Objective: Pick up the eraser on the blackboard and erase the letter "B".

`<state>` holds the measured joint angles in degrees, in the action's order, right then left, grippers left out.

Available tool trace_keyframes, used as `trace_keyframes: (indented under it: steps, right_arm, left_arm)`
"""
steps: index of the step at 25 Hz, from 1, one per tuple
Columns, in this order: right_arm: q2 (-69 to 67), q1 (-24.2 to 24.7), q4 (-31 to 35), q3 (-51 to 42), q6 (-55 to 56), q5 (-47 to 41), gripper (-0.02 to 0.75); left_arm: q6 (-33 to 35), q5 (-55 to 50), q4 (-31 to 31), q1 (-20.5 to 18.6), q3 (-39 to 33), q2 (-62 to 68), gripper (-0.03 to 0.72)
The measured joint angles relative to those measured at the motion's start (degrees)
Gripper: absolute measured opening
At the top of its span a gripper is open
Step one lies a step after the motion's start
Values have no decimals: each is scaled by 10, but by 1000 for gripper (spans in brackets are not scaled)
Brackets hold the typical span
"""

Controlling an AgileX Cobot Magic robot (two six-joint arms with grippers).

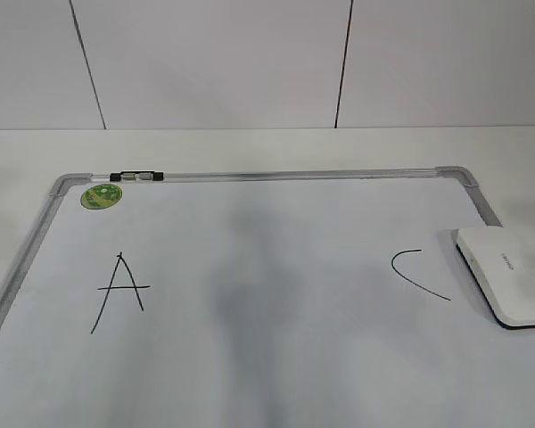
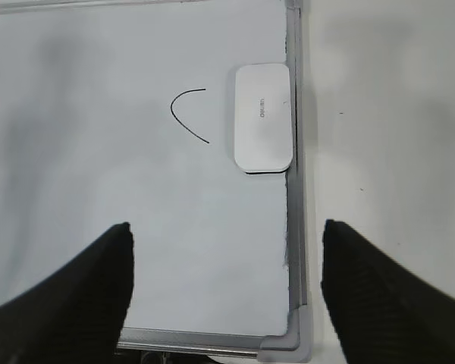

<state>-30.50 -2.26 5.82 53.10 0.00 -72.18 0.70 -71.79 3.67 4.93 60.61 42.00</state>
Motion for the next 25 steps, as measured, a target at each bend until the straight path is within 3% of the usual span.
trace_keyframes:
  steps: [12, 19, 25]
  right_arm:
    - [216, 0, -2, -134, -5, -6, 592]
    - [265, 0, -4, -224, -29, 20, 589]
    - [270, 0, -4, -235, -35, 40, 587]
  left_arm:
    - [0, -10, 20, 3, -150, -238, 237]
    - [1, -11, 12, 3, -208, -334, 237]
    - [8, -8, 7, 3, -276, -396, 235]
